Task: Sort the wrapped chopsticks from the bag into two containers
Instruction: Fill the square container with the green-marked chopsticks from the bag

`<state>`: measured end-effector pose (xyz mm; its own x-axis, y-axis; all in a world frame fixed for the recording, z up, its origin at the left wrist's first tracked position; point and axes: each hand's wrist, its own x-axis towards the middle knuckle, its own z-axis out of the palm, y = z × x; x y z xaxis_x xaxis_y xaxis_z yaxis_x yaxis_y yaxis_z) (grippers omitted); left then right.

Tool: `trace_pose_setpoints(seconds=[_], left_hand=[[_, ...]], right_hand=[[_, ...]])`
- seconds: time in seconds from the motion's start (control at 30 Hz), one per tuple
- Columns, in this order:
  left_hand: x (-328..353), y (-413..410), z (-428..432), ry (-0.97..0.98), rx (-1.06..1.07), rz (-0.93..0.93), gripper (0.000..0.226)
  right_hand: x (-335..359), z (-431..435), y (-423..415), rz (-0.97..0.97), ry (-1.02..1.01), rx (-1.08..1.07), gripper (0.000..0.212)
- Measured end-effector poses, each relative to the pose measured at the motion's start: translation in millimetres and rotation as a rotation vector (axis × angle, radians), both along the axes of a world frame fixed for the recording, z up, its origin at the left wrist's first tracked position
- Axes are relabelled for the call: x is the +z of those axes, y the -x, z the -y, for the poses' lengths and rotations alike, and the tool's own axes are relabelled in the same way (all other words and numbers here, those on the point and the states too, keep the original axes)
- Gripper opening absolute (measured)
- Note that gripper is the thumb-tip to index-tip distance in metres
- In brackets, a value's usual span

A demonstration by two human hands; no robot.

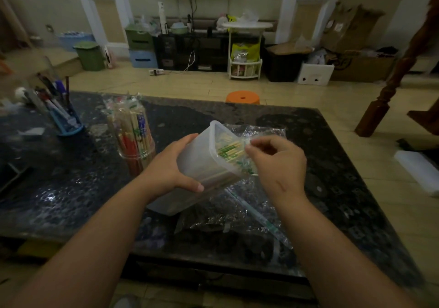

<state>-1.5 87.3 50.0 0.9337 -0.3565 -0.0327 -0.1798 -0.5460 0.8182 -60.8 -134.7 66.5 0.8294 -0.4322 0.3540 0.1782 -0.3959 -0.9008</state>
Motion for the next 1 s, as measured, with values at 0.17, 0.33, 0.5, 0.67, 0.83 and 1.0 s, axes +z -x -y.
trace_pose_setpoints(seconds=[0.17, 0.33, 0.5, 0.67, 0.83, 1.0], left_hand=[[-0.6, -0.4, -0.1, 0.003, -0.006, -0.001, 0.121], [-1.4, -1.2, -0.1, 0.014, 0.042, 0.011, 0.123], [-1.7, -1.3, 0.5, 0.007, 0.054, 0.018, 0.124], [-1.6, -0.6, -1.0, 0.017, 0.067, 0.001, 0.124], [-0.6, 1.7, -1.4, 0.03, 0.082, 0.009, 0.125], [0.3, 0.2, -5.4, 0.075, 0.099, 0.021, 0.123]], right_hand=[[0.2, 0.4, -0.7, -0.045, -0.046, 0.077, 0.011], [-1.7, 8.4, 0.5, -0.095, 0.013, 0.063, 0.013], [-4.8, 19.5, 1.6, -0.531, 0.193, 0.386, 0.013], [-16.3, 18.1, 6.5, -0.923, 0.508, 0.665, 0.019], [-38.8, 14.0, 1.4, -1.074, 0.834, 0.611, 0.029], [-86.8, 16.4, -5.9, -1.082, 1.028, 0.548, 0.054]])
